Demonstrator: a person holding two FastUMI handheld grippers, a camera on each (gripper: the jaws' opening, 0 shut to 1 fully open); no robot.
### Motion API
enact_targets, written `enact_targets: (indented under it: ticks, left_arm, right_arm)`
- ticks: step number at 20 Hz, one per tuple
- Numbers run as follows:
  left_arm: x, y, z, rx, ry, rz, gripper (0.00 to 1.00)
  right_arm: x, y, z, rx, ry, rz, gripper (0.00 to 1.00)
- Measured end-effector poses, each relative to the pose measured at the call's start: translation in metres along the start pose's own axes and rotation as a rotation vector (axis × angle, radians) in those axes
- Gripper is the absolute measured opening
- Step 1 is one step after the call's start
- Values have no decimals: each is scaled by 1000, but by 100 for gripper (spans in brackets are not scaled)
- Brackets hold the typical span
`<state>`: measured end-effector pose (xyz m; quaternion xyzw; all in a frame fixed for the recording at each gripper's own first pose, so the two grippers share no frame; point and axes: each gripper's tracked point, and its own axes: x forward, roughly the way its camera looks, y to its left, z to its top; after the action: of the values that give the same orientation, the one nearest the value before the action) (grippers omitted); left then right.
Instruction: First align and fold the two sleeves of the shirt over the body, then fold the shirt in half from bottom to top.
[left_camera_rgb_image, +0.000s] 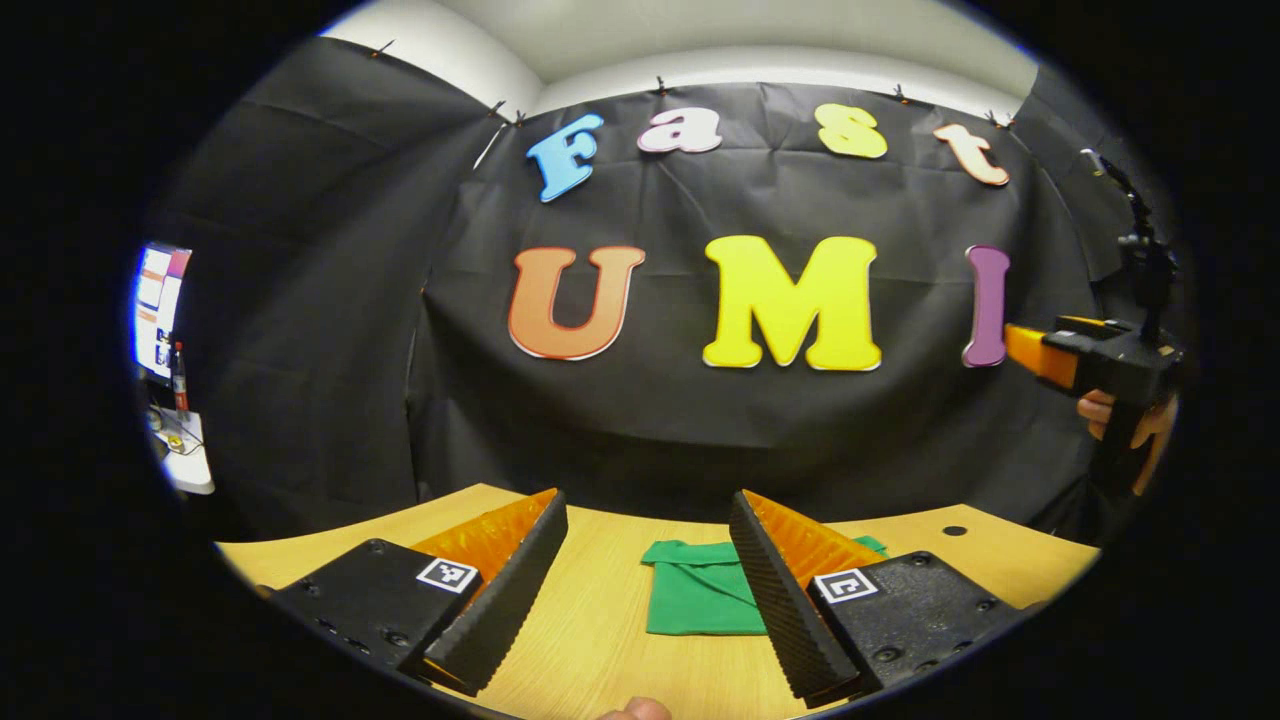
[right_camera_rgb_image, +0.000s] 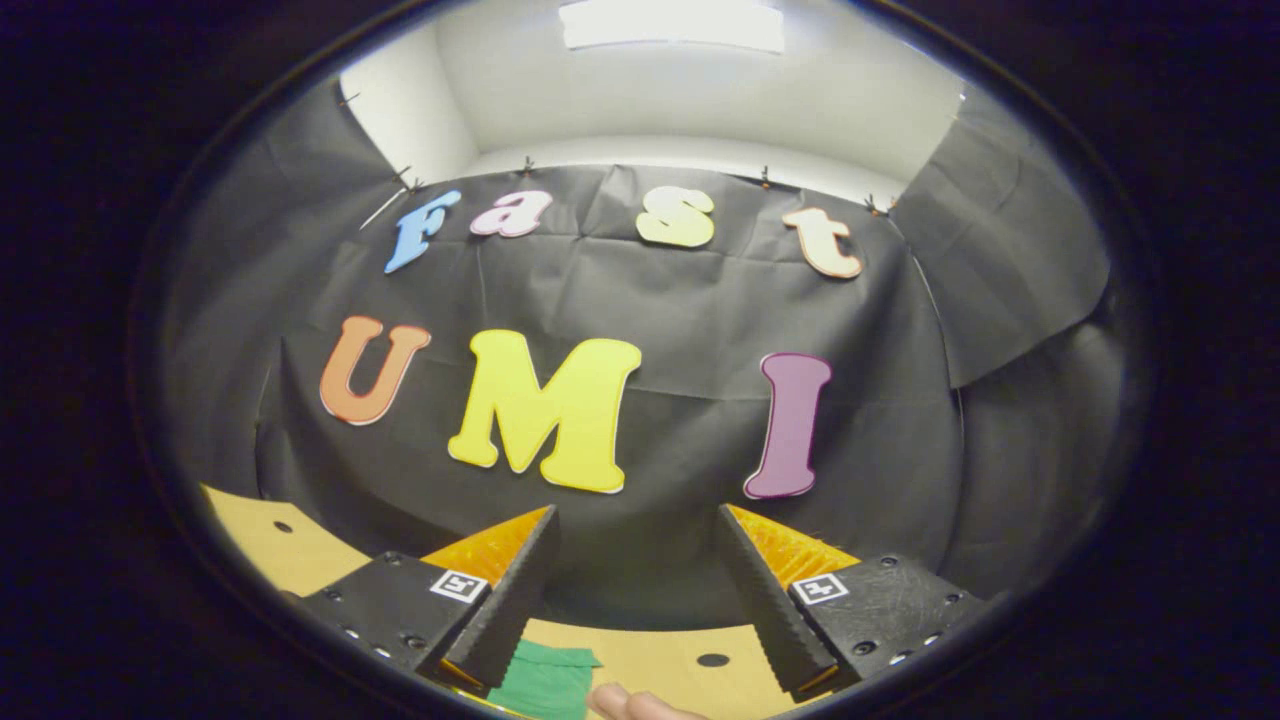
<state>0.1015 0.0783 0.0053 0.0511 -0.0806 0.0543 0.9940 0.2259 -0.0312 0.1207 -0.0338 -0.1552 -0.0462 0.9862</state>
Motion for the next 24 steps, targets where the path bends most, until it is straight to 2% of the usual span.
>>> enact_targets:
  ticks: [3, 5, 7, 10, 14, 19, 21, 24]
  left_arm:
    - [-36, -21, 15, 59, 3, -48, 100]
    - [-56, -28, 19, 84, 8, -52, 100]
    - [-78, -40, 14, 76, 40, -67, 100]
    - [-112, -46, 3, 43, 87, -85, 100]
    - [-151, -36, -1, 20, 108, -72, 100]
    - [-172, -20, 13, 43, 84, -19, 100]
    - [-178, -22, 14, 28, 75, -25, 100]
    - [-182, -31, 16, 33, 72, -42, 100]
  right_arm:
    - [-46, -8, 9, 57, 52, 34, 95]
    - [-85, -22, 14, 83, 83, 48, 96]
    - [-124, -36, 18, 112, 89, 52, 94]
    - [-181, -56, 13, 79, 98, 37, 95]
    - [-254, -46, -16, 115, 188, 124, 95]
    - [-310, -48, -33, 101, 201, 140, 95]
    - [-327, -44, -39, 122, 208, 140, 95]
    - [-348, -27, -61, 173, 275, 179, 95]
